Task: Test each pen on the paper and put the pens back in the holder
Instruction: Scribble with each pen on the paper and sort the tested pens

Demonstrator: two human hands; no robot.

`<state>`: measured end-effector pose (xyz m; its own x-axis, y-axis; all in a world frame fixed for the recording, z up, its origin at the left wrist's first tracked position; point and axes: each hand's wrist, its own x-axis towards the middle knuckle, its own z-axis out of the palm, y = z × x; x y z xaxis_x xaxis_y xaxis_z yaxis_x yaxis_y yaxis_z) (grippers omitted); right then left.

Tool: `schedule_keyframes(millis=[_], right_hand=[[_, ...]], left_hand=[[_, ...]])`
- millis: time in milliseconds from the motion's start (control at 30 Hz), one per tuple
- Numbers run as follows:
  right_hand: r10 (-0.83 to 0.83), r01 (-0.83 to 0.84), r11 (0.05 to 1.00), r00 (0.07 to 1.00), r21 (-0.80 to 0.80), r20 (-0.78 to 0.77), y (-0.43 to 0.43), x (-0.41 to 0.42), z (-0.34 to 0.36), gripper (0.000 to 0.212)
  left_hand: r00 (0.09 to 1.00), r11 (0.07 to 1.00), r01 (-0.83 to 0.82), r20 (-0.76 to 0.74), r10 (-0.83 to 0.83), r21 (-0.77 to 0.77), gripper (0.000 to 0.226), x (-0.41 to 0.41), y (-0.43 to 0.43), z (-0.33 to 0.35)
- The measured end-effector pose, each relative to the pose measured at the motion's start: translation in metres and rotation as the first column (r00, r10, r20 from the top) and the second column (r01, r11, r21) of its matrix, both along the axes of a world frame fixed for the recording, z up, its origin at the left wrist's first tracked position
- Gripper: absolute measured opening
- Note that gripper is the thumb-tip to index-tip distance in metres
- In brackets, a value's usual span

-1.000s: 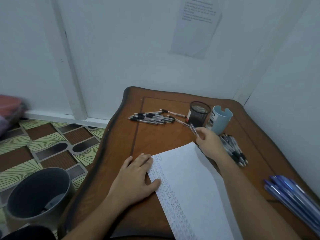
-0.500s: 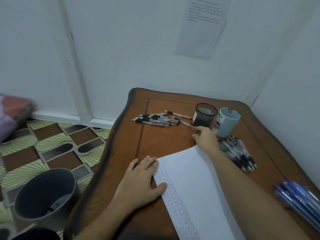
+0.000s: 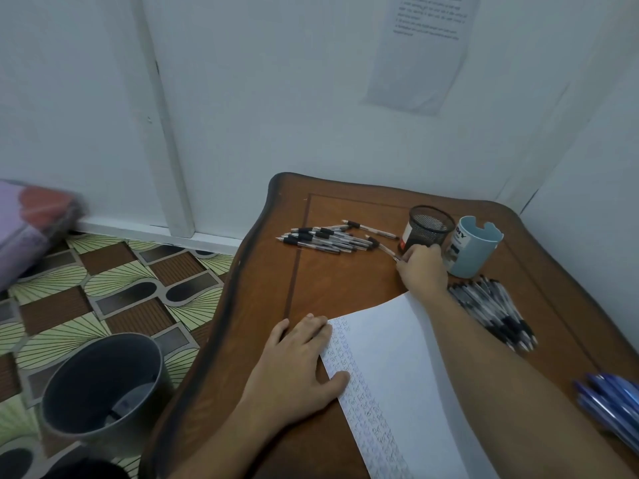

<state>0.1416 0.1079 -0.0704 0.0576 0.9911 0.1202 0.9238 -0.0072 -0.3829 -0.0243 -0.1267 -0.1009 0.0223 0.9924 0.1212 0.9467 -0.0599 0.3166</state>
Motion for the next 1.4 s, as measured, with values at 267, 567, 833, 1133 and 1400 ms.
schedule_keyframes(millis=[267, 567, 833, 1133, 1400], right_hand=[[0.029, -0.005, 0.999, 0.517, 0.031, -0.855, -0.036, 0.022, 0.048, 0.007], [0.03, -0.271, 0.962, -0.026, 0.036, -0.999, -0.091, 0.018, 0.052, 0.033], [0.043, -0.327, 0.945, 0.064, 0.02, -0.997, -0.109, 0.003, 0.026, 0.016], [0.091, -0.452, 0.892, 0.22, -0.019, -0.971, -0.108, 0.0, -0.007, 0.038], [0.23, -0.58, 0.814, 0.287, 0.022, -0.93, -0.107, -0.005, -0.018, 0.028]], left_hand=[[1.0, 1.0, -0.001, 0.003, 0.001, -0.004, 0.087, 0.001, 0.0, 0.001], [1.0, 1.0, 0.0, 0.018, -0.001, 0.022, 0.09, 0.003, -0.001, 0.003], [0.999, 0.999, 0.007, 0.031, -0.008, 0.038, 0.087, 0.003, 0.0, 0.001], [1.0, 0.999, 0.011, 0.012, -0.011, 0.034, 0.088, 0.002, 0.0, 0.0], [1.0, 0.999, 0.015, 0.023, -0.016, 0.041, 0.086, 0.002, 0.0, -0.002]])
